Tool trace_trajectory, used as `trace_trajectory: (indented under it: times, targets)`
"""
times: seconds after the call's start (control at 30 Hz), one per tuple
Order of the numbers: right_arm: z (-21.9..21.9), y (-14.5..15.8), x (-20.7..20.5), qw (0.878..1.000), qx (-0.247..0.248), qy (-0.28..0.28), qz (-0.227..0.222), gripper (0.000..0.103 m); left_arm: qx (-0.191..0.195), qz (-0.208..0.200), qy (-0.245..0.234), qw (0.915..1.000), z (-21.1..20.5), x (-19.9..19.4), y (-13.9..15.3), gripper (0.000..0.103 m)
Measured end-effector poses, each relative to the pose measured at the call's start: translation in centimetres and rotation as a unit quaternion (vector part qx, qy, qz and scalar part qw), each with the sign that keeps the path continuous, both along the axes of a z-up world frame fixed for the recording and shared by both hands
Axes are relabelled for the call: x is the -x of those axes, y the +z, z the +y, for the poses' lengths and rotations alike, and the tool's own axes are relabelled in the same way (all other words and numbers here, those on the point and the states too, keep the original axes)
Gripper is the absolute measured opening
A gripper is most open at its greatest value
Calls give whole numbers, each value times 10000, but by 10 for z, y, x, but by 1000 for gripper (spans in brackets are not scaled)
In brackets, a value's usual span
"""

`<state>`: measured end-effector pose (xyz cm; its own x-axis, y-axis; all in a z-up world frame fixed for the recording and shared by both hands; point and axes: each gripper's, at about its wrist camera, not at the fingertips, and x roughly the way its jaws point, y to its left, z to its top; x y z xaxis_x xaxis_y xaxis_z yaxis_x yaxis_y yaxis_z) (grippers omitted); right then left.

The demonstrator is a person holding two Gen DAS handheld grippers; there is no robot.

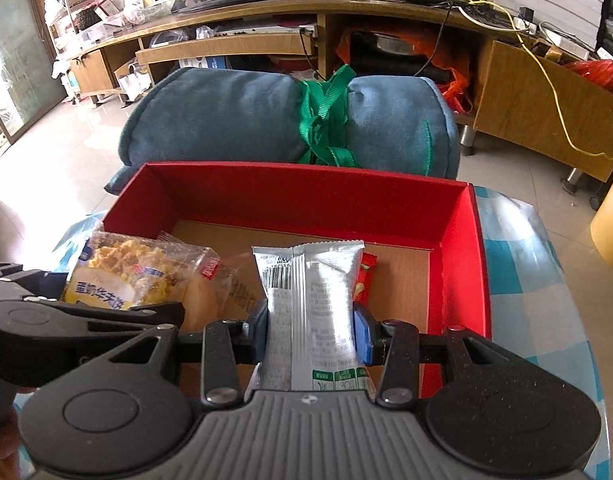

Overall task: Organize snacks
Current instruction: 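Lower both packets into the red box and open both tools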

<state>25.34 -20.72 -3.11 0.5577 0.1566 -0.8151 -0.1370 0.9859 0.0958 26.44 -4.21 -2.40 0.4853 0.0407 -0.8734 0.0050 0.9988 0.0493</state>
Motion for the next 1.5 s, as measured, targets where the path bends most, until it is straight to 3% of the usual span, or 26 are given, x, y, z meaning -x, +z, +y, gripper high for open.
trace_trajectory:
  times: [0.8,0.93,1.17,1.5]
  targets:
    - [1,-16,-11,9995,278,-161,83,40,-227,-113,-50,9997,-8,1,1,89]
    - [-3,-18,-12,9996,98,-253,126,41,-107,-79,0,9999,-4,0,2,90]
    - [-9,-7,-6,9994,55,-342,3,54,86,-83,33,9999,1,2,10,91]
    - [-15,10,4,9992,13,-397,-109,58,304,-70,82,9995,5,9,17,93]
